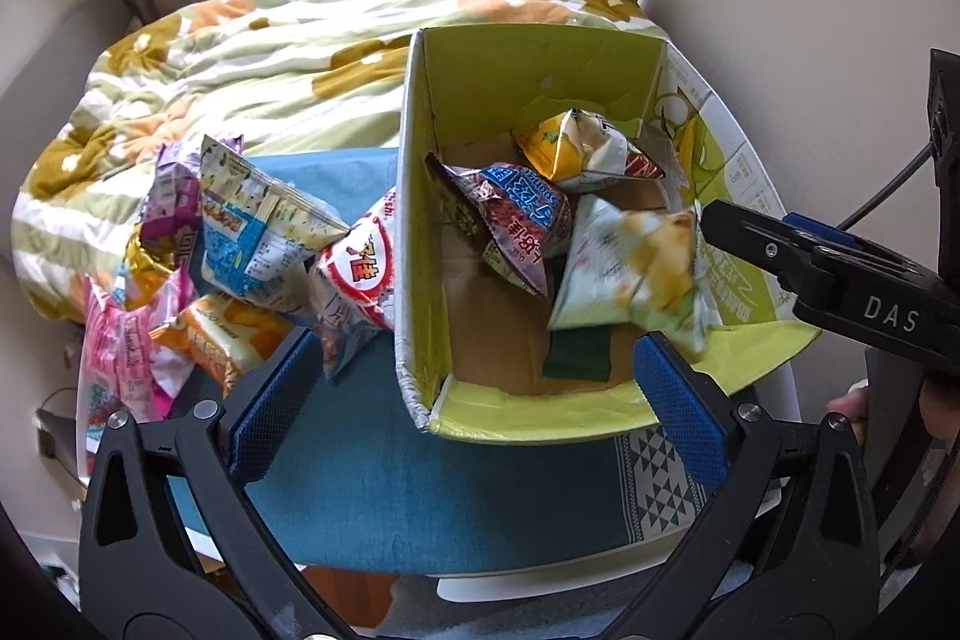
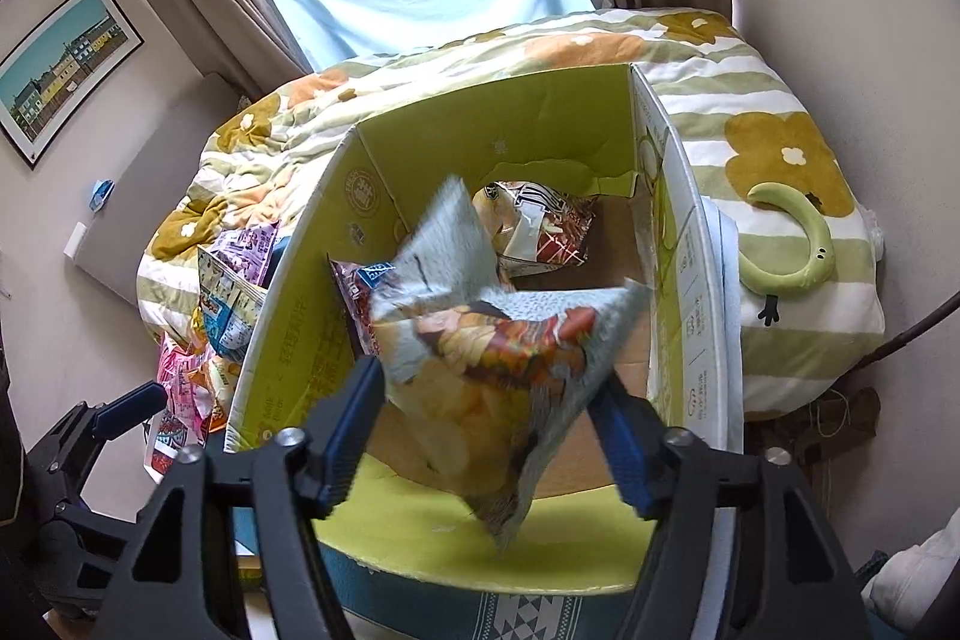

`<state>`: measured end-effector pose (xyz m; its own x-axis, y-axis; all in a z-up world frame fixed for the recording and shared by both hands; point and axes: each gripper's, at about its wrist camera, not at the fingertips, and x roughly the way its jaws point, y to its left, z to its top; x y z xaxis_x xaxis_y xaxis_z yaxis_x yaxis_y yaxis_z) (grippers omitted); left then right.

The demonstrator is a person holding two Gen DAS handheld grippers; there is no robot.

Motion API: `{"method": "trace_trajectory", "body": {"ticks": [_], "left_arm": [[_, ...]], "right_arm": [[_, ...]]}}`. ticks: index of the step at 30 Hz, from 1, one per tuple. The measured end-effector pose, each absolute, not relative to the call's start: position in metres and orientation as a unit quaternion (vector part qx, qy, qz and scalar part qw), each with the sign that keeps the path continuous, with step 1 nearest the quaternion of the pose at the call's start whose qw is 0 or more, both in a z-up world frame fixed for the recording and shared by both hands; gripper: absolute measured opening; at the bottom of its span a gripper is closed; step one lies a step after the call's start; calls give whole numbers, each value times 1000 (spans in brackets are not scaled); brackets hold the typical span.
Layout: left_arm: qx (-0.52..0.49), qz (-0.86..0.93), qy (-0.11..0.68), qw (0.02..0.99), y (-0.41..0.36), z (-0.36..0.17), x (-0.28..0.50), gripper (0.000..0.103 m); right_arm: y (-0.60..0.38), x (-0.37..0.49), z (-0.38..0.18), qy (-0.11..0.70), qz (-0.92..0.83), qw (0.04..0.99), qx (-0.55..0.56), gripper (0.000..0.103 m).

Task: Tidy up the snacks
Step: 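Carry both packs over the box and release them inside, then withdraw both tools from the box back toward the snacks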

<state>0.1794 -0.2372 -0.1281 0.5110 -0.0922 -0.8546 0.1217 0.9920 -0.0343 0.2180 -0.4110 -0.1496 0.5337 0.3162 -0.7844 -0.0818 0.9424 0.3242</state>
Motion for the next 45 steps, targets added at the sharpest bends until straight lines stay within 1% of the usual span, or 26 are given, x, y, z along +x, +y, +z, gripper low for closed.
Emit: {"method": "trace_trajectory", "body": {"ticks": [1, 2, 6, 12, 25, 30, 36, 40, 45], "left_arm": [[13, -61, 493, 868, -237, -130, 179, 102], [12, -61, 495, 867, -236, -131, 177, 102], [3, -61, 500, 864, -234, -136, 171, 102], [-2, -59, 494, 868, -232, -131, 164, 102], [-6, -40, 455, 889, -203, -84, 128, 102], [-13, -15, 434, 900, -167, -69, 106, 102], [-27, 10, 427, 904, -100, -65, 93, 102], [-29, 12, 436, 900, -50, -70, 94, 102], [-27, -3, 447, 894, 8, -77, 105, 102]], "right_arm": [[-412, 216, -149, 461, 111, 871, 126, 98], [-413, 213, -148, 455, 112, 875, 126, 100], [-415, 200, -150, 447, 118, 879, 113, 101], [-418, 188, -153, 464, 127, 870, 106, 101], [-406, 159, -100, 427, 121, 894, 51, 101], [-382, 145, -83, 412, 137, 900, 37, 101], [-333, 136, -72, 395, 160, 904, 30, 101], [-292, 134, -74, 389, 166, 906, 32, 101], [-238, 140, -85, 403, 162, 899, 54, 101]]}}
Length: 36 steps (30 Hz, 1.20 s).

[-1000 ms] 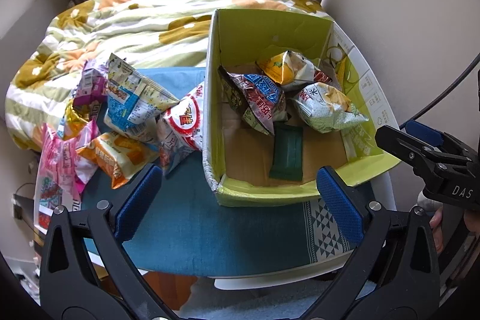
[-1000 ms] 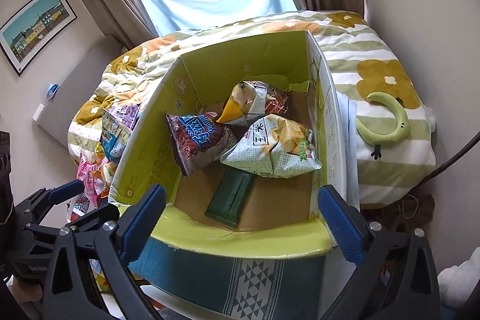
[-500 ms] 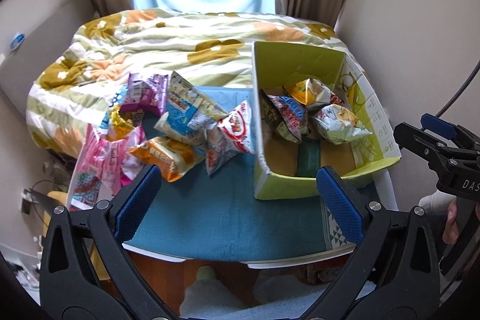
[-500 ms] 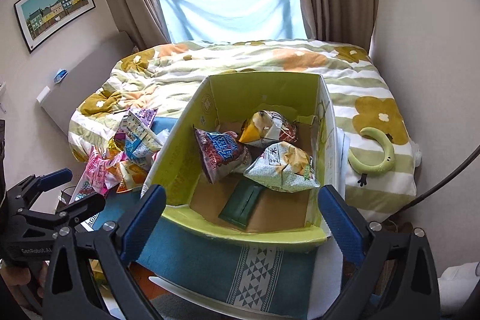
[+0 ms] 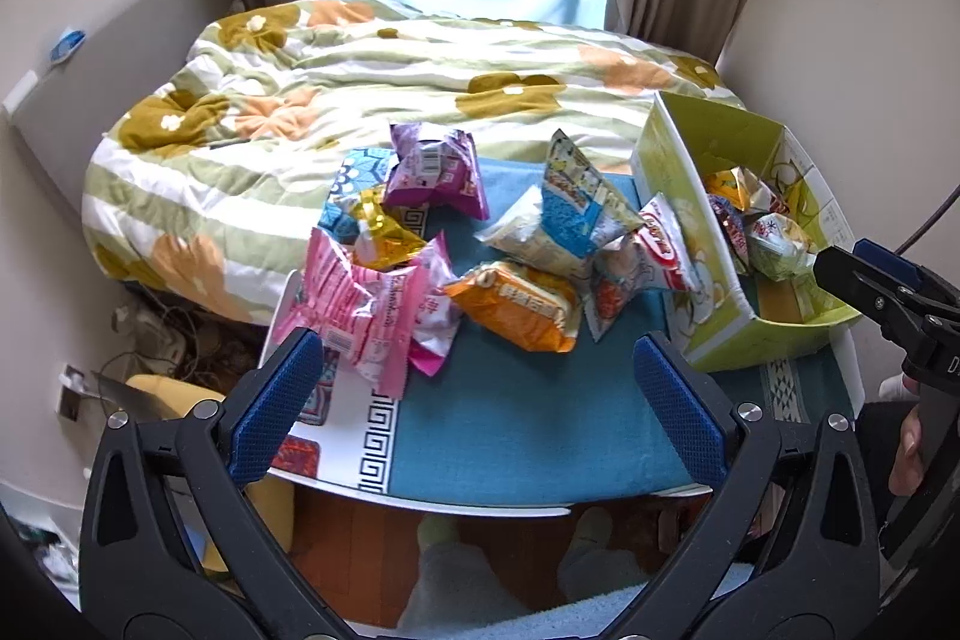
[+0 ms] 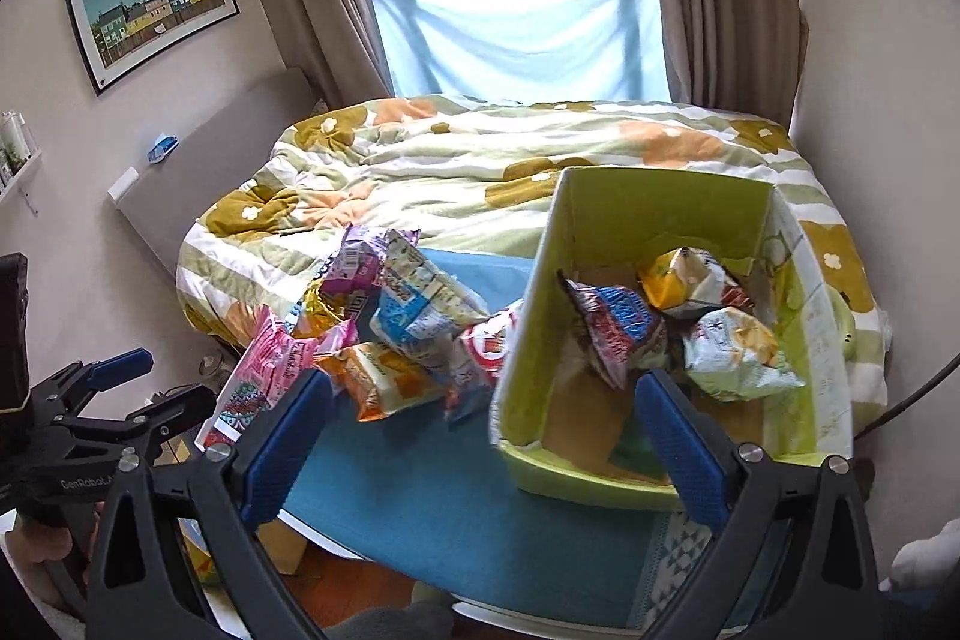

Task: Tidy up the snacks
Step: 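Withdraw both tools from the box back toward the snacks, then grasp the pink wafer pack with left tool while right tool grasps a blue chip bag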

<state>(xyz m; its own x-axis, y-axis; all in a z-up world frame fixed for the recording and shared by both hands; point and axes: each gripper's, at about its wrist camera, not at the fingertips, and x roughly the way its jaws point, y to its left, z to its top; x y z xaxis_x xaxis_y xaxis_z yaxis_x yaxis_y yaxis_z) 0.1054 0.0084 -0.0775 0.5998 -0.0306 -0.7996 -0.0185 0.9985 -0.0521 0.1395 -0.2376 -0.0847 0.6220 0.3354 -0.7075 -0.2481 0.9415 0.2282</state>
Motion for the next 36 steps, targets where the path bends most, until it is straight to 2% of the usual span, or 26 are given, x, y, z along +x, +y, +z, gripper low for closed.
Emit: {"method": "trace_trajectory", "body": {"ticks": [8, 17, 27, 36], "left_arm": [[-29, -38, 476, 878, 88, -110, 143, 102], [-31, -72, 511, 856, 138, -177, 193, 102], [-7, -97, 545, 832, 134, -230, 219, 102], [37, -91, 564, 820, 115, -253, 232, 102]], "right_arm": [[-166, 156, -110, 426, 120, 893, 79, 101], [-117, 184, -152, 449, 60, 886, 101, 101], [-97, 221, -182, 460, 23, 880, 113, 101], [-105, 246, -197, 457, -14, 879, 137, 101]]}}
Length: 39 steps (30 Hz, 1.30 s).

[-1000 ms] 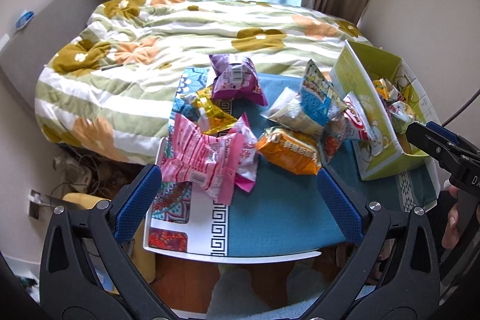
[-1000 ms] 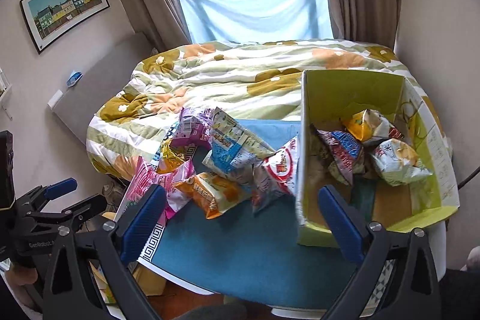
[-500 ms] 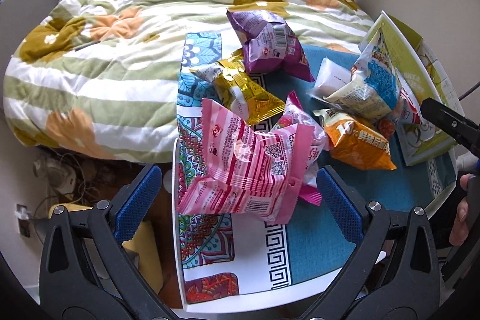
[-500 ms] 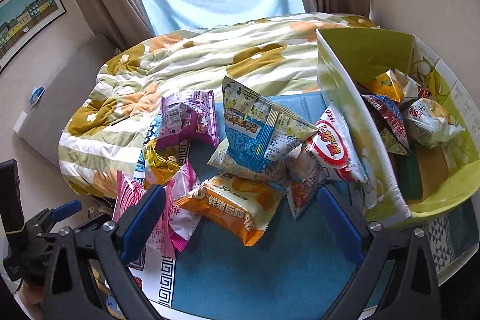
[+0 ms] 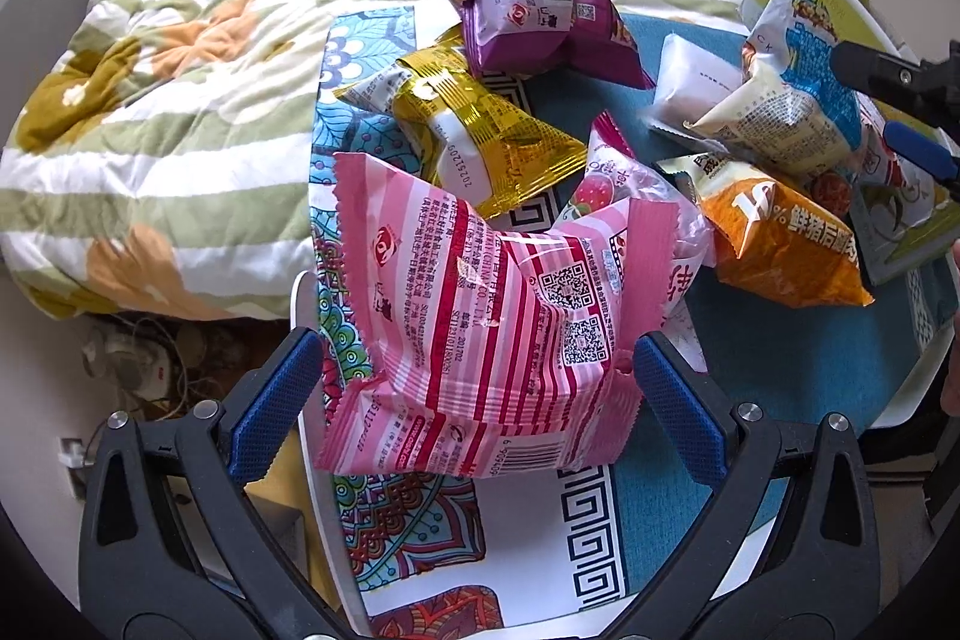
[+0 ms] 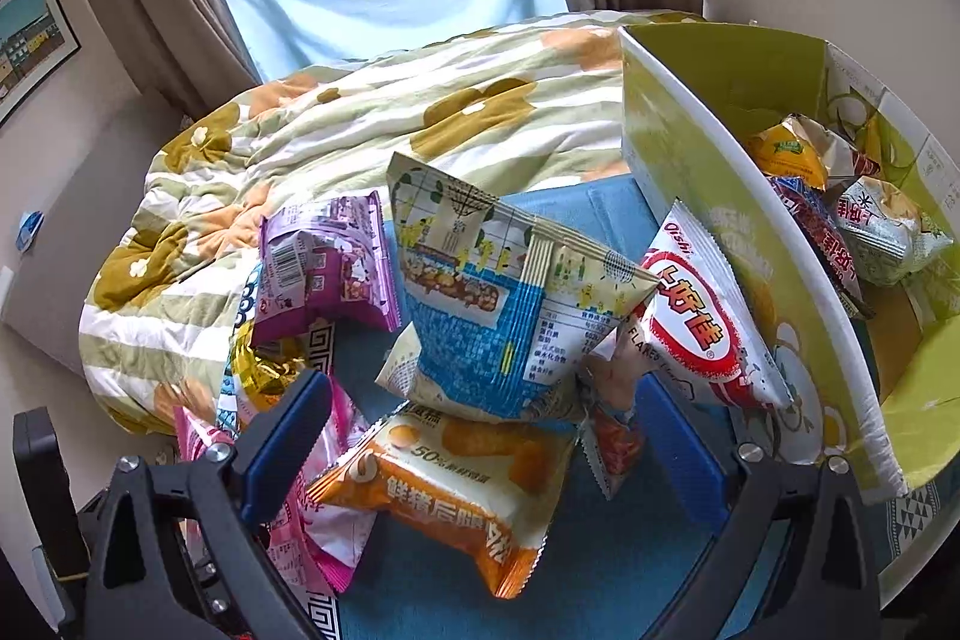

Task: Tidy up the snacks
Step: 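Grasp the pink wafer pack with left tool while right tool grasps a blue chip bag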

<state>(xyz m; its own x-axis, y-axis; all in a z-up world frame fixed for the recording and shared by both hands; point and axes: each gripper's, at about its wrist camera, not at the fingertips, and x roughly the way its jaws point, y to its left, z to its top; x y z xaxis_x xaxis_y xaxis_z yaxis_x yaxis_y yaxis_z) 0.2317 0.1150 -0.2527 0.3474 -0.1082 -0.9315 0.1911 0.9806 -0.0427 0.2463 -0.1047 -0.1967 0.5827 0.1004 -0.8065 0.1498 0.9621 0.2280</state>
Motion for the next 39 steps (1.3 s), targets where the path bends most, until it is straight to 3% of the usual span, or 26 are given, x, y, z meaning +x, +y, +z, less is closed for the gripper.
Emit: {"method": "trace_trajectory", "body": {"ticks": [4, 7, 19, 21, 23, 27, 28, 39], "left_arm": [[44, -93, 572, 813, 111, -259, 236, 100], [41, -99, 584, 805, 111, -265, 239, 82], [33, -109, 590, 799, 114, -266, 242, 74], [29, -109, 590, 799, 115, -266, 242, 74], [24, -109, 591, 799, 117, -267, 243, 73], [14, -110, 590, 800, 119, -265, 244, 70], [13, -110, 589, 800, 119, -264, 244, 70], [14, -114, 569, 814, 117, -238, 235, 69]], "right_arm": [[-106, 257, -203, 457, -27, 878, 142, 101], [-106, 268, -209, 458, -29, 876, 148, 101], [-99, 291, -223, 466, -37, 877, 116, 100], [-99, 292, -224, 468, -39, 876, 111, 94], [-99, 295, -227, 476, -32, 871, 112, 73], [-98, 297, -229, 478, -28, 871, 111, 62], [-97, 297, -228, 478, -21, 871, 112, 49], [-95, 288, -209, 464, -12, 879, 113, 43]]}}
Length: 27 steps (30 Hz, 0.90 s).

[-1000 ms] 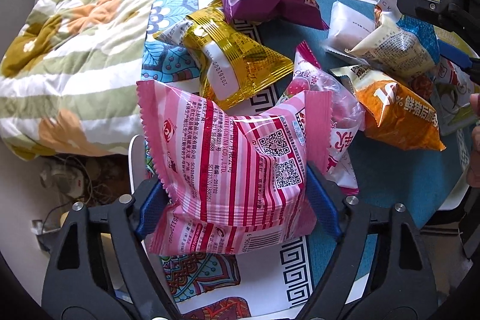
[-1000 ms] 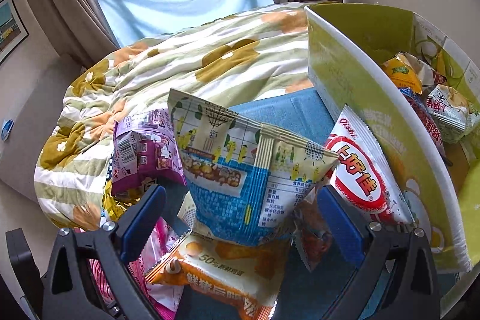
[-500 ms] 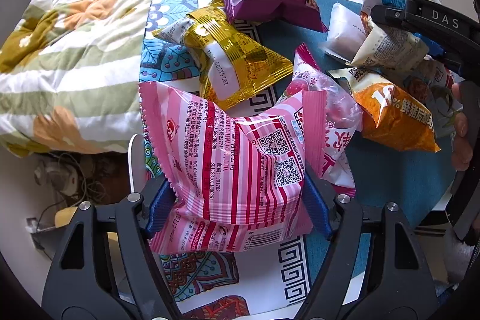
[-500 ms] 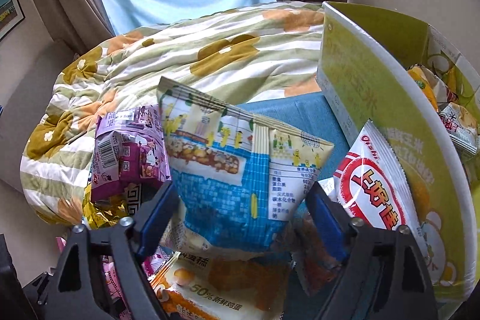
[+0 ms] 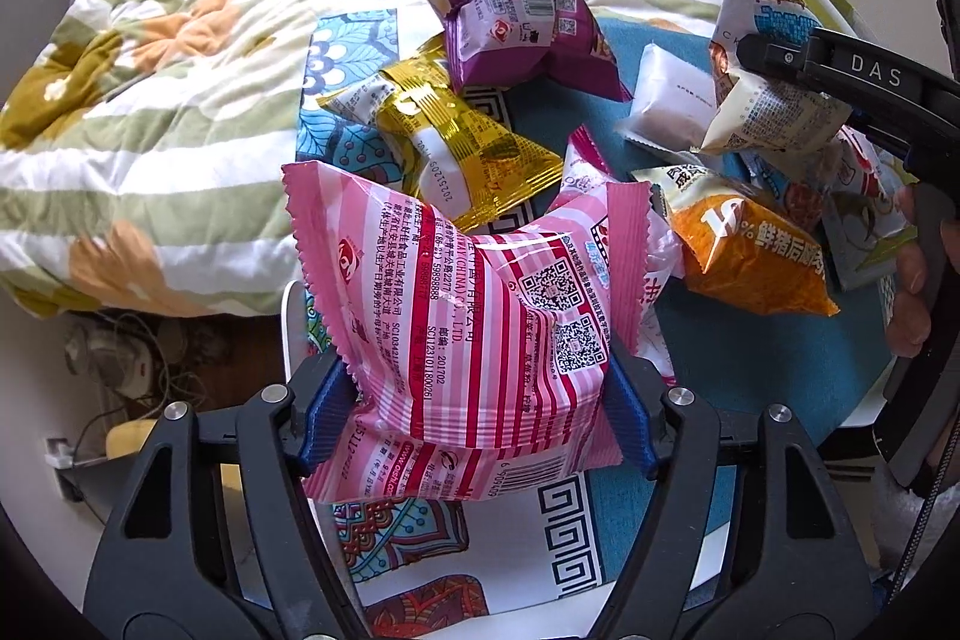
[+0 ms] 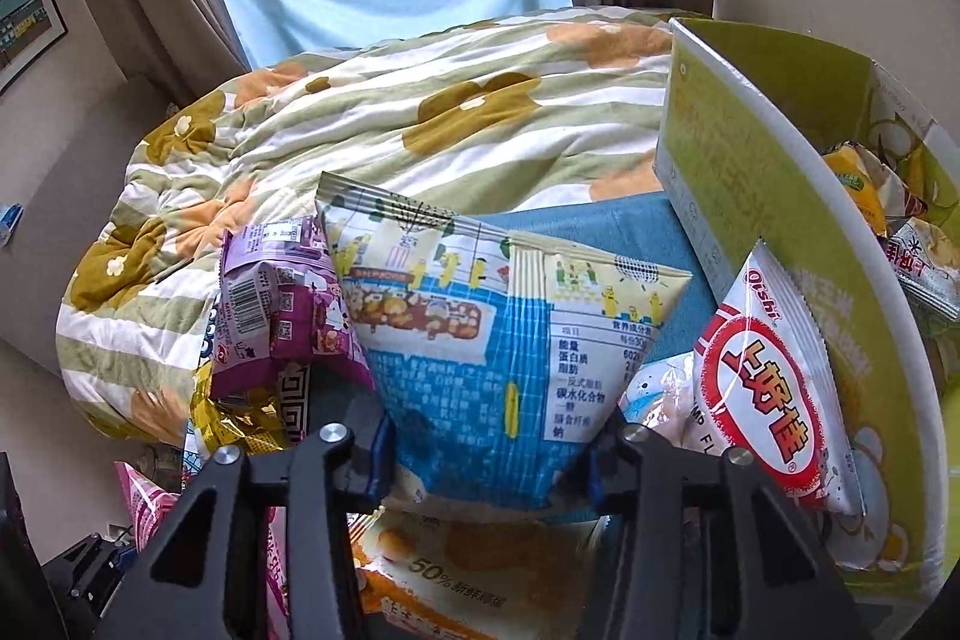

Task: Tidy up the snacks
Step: 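Grasp the pink wafer pack with left tool while right tool grasps a blue chip bag, then carry both bags over the yellow-green box and release them inside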

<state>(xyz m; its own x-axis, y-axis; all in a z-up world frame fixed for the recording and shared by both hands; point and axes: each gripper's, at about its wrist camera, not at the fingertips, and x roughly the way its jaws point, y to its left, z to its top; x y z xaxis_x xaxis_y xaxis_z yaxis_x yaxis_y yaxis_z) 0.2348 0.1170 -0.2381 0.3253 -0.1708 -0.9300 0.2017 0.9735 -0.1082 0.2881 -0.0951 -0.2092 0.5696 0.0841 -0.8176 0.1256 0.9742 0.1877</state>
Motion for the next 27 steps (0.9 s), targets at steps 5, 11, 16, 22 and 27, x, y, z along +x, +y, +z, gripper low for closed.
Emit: {"method": "trace_trajectory", "body": {"ticks": [5, 11, 16, 22, 27], "left_arm": [[21, -121, 551, 826, 114, -213, 225, 69], [25, -133, 517, 845, 107, -173, 220, 69], [34, -156, 485, 860, 89, -139, 221, 69], [42, -184, 442, 877, 43, -95, 222, 69], [44, -196, 411, 889, -12, -66, 222, 69]], "right_arm": [[-95, 277, -189, 446, -6, 888, 115, 43], [-99, 258, -152, 419, 4, 900, 120, 43], [-108, 238, -121, 402, 4, 908, 120, 43], [-137, 216, -84, 380, 1, 917, 117, 43], [-180, 200, -58, 356, -4, 927, 119, 43]]}}
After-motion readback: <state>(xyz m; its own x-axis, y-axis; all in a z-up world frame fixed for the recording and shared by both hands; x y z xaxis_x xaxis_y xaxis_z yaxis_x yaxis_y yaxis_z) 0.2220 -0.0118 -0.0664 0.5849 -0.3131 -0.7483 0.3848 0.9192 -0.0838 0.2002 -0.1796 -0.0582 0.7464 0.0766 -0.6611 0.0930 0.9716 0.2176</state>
